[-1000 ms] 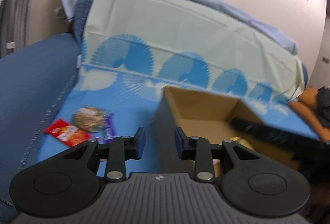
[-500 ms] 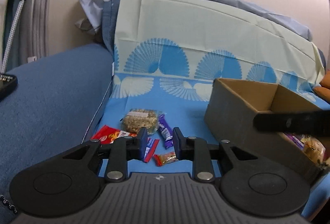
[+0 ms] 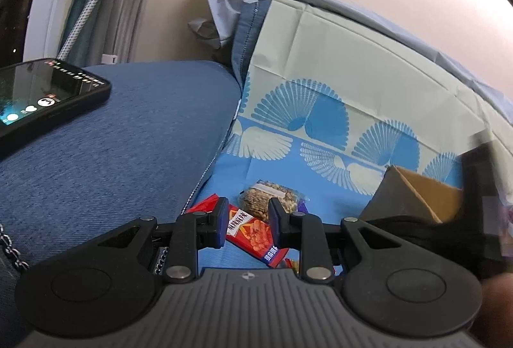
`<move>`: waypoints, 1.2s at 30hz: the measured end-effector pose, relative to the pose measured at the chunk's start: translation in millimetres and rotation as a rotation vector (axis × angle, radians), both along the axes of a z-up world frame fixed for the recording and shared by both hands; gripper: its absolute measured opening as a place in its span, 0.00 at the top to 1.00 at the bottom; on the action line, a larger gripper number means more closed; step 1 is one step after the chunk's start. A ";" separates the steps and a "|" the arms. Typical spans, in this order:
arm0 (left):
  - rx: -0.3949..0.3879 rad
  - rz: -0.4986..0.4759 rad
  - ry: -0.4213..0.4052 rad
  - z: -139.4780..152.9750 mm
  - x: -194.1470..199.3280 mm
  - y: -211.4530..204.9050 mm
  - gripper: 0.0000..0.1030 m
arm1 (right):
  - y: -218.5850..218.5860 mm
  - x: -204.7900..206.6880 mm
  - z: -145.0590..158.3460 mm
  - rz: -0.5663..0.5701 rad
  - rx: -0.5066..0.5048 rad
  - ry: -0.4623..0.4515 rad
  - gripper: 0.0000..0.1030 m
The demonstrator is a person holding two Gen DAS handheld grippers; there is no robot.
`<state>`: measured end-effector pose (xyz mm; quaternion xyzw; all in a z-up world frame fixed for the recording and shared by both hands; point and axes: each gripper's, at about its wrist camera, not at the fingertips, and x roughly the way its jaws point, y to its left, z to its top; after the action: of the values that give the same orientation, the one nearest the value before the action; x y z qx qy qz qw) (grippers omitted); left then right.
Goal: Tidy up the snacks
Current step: 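Move both tools from the box back to the remaining snacks, then grasp the small red candy with the right tool while the left grasps the red spicy strip pack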
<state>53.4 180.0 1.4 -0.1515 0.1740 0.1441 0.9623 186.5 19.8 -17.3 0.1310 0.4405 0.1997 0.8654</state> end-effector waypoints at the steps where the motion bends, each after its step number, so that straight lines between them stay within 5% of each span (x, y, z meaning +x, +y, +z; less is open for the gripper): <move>1: -0.010 0.002 -0.003 0.3 -0.2 2.4 0.72 | 5.3 7.6 -6.9 -0.034 -0.008 0.042 0.48; 5: -0.056 0.017 -0.006 0.4 -0.9 11.4 0.72 | 21.8 30.1 -27.6 -0.157 -0.032 0.159 0.46; 12: -0.085 0.010 -0.013 1.7 -2.6 17.1 0.72 | 55.6 44.7 -29.2 -0.169 -0.195 0.099 0.48; 14: -0.085 0.003 -0.015 1.7 -3.0 17.5 0.72 | 64.8 42.1 -30.1 -0.131 -0.274 0.053 0.79; 19: -0.092 -0.007 -0.020 1.5 -4.0 18.6 0.72 | 63.1 24.3 -28.8 -0.014 -0.383 -0.036 0.83; 31: -0.097 -0.017 -0.001 0.3 -4.2 17.5 0.72 | 21.6 -61.8 29.6 0.324 -0.337 -0.141 0.83; 36: -0.096 -0.030 0.035 -2.4 2.6 13.4 0.72 | 15.5 -81.0 9.5 0.349 -0.362 -0.205 0.83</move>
<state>56.0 193.4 -0.9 -0.1923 0.1997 0.1238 0.9528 105.6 35.4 -7.8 -0.1246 0.3951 0.2762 0.8672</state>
